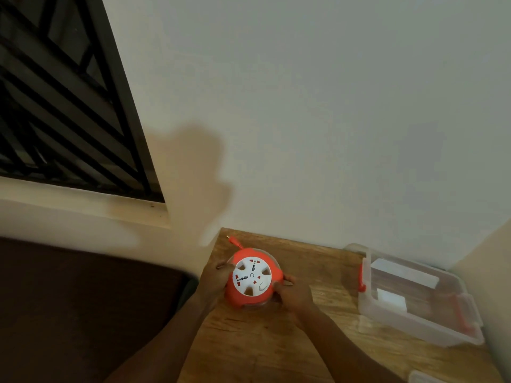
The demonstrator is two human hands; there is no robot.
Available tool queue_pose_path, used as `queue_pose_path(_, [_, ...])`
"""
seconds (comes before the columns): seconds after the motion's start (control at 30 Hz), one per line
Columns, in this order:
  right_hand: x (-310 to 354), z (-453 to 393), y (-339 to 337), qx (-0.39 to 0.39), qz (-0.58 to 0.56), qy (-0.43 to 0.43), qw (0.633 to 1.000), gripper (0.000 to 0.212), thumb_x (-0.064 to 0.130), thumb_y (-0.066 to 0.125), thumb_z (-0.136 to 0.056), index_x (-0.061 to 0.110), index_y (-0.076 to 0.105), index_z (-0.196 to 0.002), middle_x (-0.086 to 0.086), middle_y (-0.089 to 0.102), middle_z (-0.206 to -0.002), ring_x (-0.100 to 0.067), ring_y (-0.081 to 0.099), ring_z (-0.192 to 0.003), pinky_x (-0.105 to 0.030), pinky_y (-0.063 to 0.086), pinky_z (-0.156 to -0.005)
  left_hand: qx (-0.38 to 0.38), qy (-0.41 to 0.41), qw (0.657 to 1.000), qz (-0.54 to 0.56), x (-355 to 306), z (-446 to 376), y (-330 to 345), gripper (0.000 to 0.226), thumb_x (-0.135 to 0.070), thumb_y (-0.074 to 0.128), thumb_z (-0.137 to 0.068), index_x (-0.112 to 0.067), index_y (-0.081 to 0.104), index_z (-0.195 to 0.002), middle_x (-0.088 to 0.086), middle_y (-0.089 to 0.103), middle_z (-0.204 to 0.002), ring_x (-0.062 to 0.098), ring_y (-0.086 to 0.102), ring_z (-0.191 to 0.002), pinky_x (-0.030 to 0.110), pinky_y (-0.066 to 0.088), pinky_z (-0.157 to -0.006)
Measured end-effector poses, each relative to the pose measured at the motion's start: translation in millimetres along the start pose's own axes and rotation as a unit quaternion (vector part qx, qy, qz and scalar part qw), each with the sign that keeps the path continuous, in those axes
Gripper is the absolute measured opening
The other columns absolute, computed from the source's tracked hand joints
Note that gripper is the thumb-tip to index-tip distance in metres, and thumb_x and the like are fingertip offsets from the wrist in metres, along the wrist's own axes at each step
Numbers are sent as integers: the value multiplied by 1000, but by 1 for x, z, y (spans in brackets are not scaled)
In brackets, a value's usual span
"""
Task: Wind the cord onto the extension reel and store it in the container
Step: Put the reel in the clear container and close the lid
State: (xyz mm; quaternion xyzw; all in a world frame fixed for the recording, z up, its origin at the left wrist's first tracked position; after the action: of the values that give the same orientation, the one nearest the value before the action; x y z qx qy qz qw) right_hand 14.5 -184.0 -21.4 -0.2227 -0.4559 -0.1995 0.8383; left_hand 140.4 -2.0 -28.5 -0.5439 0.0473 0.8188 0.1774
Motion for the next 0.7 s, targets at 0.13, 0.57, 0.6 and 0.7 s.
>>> queue_pose_path(0.13, [-17, -10, 11, -33, 25, 5, 999, 31, 2, 63, -82, 7, 72, -111, -12, 75, -85, -31, 72, -77, -49, 61, -65, 15, -15, 997, -80, 17, -9, -6, 20, -6, 61, -98, -18, 77, -100, 7, 79, -101, 26, 75, -92, 35, 62, -71])
queue_pose_path(0.57, [-25, -9, 8, -22, 55, -45, 997, 36, 6, 78, -72, 20, 74, -105, 0, 76, -90, -17, 71, -80, -35, 59, -72, -49, 52, 962, -264, 13, 0, -4, 20, -5, 62, -95, -1, 74, -109, 13, 75, -107, 30, 70, -99, 41, 60, -86])
queue_pose_path(0.6, [-26, -6, 3, -13, 53, -44, 998, 32, 8, 78, -72, 21, 75, -102, 0, 76, -89, -17, 70, -79, -31, 57, -69, -61, 86, 949, -297, 5, 4, 3, 18, -5, 63, -94, -2, 75, -108, 13, 75, -109, 29, 69, -101, 36, 59, -86])
queue_pose_path(0.7, [-35, 8, -29, -9, 42, -41, 998, 35, 13, 75, -77, 25, 66, -109, 3, 68, -102, -13, 68, -87, -28, 57, -70, -60, 167, 946, -270, -24, 20, 40, 19, -4, 70, -91, -12, 74, -108, 15, 73, -117, 21, 63, -101, 16, 44, -80])
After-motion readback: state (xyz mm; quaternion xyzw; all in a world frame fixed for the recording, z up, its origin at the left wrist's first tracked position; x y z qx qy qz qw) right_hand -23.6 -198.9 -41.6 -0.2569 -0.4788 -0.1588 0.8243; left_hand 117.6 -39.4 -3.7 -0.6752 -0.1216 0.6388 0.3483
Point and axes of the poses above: each hand's wrist, its own z-axis away from the middle knuckle, its own y-axis out of the palm, x = y × z, the point moved 5 cm from there along -z, towards the middle knuckle
